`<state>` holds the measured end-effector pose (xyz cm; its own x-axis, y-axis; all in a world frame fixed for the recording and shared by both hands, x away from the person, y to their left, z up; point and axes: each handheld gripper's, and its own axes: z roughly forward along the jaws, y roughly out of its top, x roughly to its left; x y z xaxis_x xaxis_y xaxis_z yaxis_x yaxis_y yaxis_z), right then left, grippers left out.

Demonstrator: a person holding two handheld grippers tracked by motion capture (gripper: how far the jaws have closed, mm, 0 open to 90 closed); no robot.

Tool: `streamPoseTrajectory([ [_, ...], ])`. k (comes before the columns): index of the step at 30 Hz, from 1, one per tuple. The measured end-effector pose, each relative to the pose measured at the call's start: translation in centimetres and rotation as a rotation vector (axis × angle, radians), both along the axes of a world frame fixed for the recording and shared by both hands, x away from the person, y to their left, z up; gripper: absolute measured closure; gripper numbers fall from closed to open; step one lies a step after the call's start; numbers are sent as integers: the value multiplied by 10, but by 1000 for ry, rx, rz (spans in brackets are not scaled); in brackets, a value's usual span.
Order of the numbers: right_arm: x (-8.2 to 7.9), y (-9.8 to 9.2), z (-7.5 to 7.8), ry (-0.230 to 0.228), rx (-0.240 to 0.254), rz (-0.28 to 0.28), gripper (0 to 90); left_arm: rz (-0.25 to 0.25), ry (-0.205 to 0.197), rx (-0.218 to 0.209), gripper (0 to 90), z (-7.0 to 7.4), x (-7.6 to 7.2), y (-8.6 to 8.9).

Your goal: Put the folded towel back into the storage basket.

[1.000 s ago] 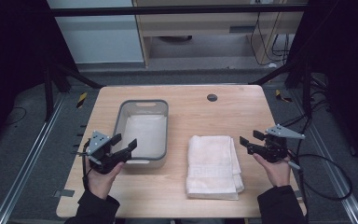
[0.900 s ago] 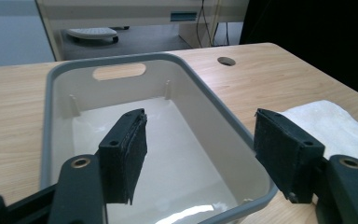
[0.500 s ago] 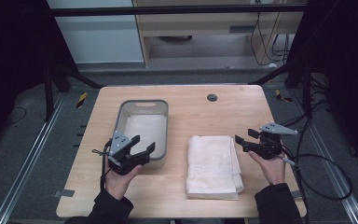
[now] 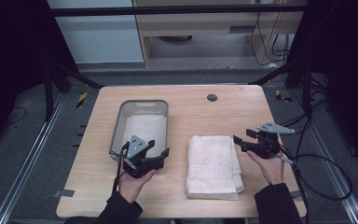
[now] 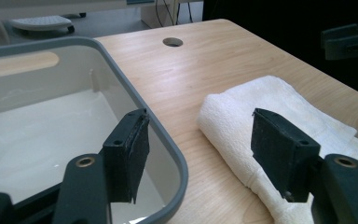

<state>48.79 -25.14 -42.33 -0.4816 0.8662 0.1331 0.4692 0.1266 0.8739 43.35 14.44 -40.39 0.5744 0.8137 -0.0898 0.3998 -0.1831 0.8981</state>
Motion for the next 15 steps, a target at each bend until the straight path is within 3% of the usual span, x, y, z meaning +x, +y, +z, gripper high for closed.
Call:
streamPoseTrajectory([
  [7,2,1,-3,0,-9,8,343,-29,25,25,367,-12,-1,-13],
  [15,6,6,-15,38,-36,21,343,-67,51,55,368,-23,-4,-28],
])
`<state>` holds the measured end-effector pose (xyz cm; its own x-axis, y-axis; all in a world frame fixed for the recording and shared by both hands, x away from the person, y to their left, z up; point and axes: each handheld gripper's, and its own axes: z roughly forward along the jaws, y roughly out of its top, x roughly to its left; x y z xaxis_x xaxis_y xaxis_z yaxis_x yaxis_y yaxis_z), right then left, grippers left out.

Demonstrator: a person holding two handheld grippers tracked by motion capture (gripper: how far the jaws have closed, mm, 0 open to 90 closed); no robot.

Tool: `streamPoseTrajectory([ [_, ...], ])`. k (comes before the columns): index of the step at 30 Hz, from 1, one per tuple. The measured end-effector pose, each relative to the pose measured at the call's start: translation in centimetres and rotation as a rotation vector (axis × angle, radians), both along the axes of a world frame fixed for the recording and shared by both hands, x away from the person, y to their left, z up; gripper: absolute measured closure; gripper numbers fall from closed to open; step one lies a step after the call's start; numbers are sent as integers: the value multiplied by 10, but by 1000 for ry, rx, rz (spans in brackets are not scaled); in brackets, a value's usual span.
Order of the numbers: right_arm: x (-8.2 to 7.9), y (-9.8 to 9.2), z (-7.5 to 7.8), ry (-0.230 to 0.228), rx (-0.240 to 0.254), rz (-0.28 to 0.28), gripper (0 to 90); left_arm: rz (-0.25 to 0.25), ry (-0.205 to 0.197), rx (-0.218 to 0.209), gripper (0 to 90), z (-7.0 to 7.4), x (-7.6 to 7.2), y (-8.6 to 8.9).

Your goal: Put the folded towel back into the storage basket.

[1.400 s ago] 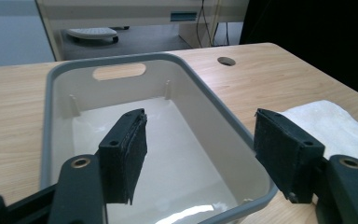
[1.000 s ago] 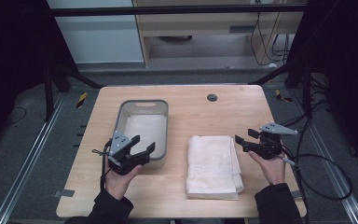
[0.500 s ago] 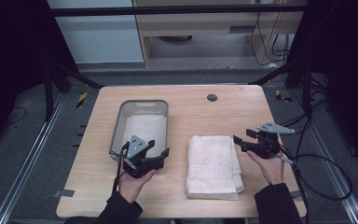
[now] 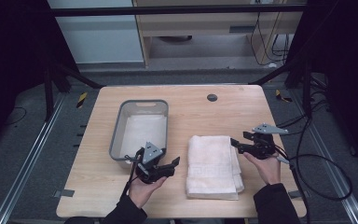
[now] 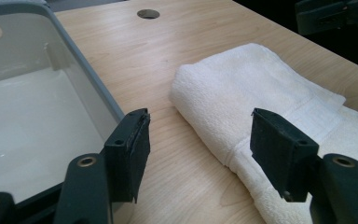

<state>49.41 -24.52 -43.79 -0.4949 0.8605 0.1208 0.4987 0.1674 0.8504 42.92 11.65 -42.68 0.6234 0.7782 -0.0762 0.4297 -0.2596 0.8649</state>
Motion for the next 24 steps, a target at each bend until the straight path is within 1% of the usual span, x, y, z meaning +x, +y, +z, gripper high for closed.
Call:
streamPoseTrajectory([
  [7,1,3,-5,18,-14,10,344,-22,7,14,368,-4,-3,-8],
  [8,1,4,-7,27,-12,13,343,-25,9,14,369,-4,-4,-10],
  [11,2,4,-8,29,-18,20,343,-32,12,19,370,-6,-5,-13],
  [12,2,5,-10,39,-20,19,342,-39,14,23,371,-8,-5,-15],
  [24,5,12,-20,68,-51,43,337,-67,37,52,382,-20,-9,-29],
])
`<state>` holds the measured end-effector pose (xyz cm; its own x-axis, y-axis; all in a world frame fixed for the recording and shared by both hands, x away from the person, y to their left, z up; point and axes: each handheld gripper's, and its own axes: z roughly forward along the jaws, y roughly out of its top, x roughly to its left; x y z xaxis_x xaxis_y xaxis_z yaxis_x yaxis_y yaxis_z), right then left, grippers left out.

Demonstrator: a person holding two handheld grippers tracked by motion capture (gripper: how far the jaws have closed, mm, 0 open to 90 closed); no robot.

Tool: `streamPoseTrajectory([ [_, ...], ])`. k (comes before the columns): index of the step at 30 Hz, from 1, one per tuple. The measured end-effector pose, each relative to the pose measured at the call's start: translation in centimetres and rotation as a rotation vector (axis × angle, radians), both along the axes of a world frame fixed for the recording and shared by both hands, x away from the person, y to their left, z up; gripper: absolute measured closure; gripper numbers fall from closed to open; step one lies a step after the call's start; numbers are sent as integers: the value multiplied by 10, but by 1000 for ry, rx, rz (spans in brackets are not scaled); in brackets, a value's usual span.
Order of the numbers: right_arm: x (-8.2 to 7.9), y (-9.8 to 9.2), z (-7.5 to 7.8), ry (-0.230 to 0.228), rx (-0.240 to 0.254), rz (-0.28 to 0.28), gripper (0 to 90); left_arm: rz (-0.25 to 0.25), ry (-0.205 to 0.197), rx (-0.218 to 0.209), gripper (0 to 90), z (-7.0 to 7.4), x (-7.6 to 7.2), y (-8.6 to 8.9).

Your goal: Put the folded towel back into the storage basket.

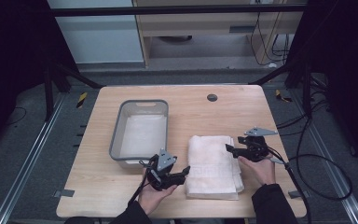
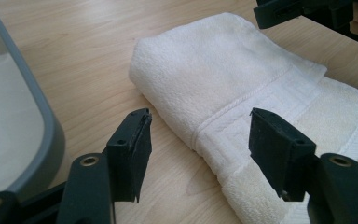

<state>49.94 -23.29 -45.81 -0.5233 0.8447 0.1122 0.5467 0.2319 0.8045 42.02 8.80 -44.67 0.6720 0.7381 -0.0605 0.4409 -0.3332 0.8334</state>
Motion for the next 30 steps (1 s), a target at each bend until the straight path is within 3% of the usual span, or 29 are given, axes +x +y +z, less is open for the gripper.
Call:
streamPoseTrajectory([
  [14,4,7,-12,29,-36,17,347,-17,57,40,361,-20,4,-14],
  [18,5,6,-16,50,-10,5,352,-23,74,50,338,-27,6,-18],
  [30,9,8,-26,96,-6,7,352,-29,103,66,280,-41,9,-25],
])
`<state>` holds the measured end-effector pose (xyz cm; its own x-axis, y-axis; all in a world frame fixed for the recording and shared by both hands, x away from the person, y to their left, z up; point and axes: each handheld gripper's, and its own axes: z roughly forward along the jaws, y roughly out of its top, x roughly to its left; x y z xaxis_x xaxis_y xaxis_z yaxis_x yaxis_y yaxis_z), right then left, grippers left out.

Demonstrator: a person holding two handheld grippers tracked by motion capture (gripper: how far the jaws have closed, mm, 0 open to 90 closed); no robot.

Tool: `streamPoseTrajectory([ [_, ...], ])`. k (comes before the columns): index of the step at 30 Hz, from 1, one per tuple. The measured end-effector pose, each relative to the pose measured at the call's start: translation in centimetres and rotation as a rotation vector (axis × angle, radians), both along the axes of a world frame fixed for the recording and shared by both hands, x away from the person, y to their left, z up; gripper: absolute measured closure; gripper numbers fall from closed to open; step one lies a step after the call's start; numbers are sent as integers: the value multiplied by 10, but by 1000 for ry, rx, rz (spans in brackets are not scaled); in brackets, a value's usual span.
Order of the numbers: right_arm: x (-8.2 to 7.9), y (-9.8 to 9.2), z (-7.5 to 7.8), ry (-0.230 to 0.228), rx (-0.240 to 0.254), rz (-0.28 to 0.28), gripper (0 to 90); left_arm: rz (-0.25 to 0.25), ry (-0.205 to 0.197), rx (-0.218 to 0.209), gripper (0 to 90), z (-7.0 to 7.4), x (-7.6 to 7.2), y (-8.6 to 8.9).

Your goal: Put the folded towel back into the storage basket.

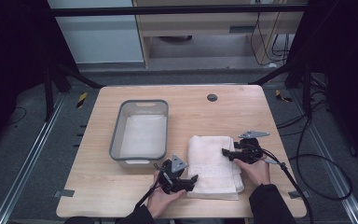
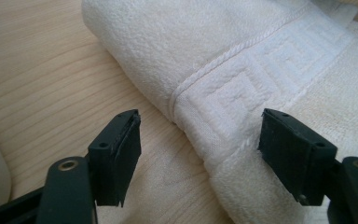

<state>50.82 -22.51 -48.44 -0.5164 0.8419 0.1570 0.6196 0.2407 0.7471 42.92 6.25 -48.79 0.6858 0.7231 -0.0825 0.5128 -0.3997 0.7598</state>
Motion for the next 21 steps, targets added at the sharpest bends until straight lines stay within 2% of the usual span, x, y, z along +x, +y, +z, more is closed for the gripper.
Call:
streamPoseTrajectory([
  [3,1,1,-2,10,-4,-2,351,-5,11,4,274,-2,1,-1],
  [4,1,3,-3,29,-6,-7,352,-6,24,2,271,-4,3,0],
  [7,2,3,-5,29,-9,-6,354,-6,33,-4,265,-4,4,0],
  [21,6,3,-8,92,17,-15,385,-19,79,-16,265,-10,11,-2],
])
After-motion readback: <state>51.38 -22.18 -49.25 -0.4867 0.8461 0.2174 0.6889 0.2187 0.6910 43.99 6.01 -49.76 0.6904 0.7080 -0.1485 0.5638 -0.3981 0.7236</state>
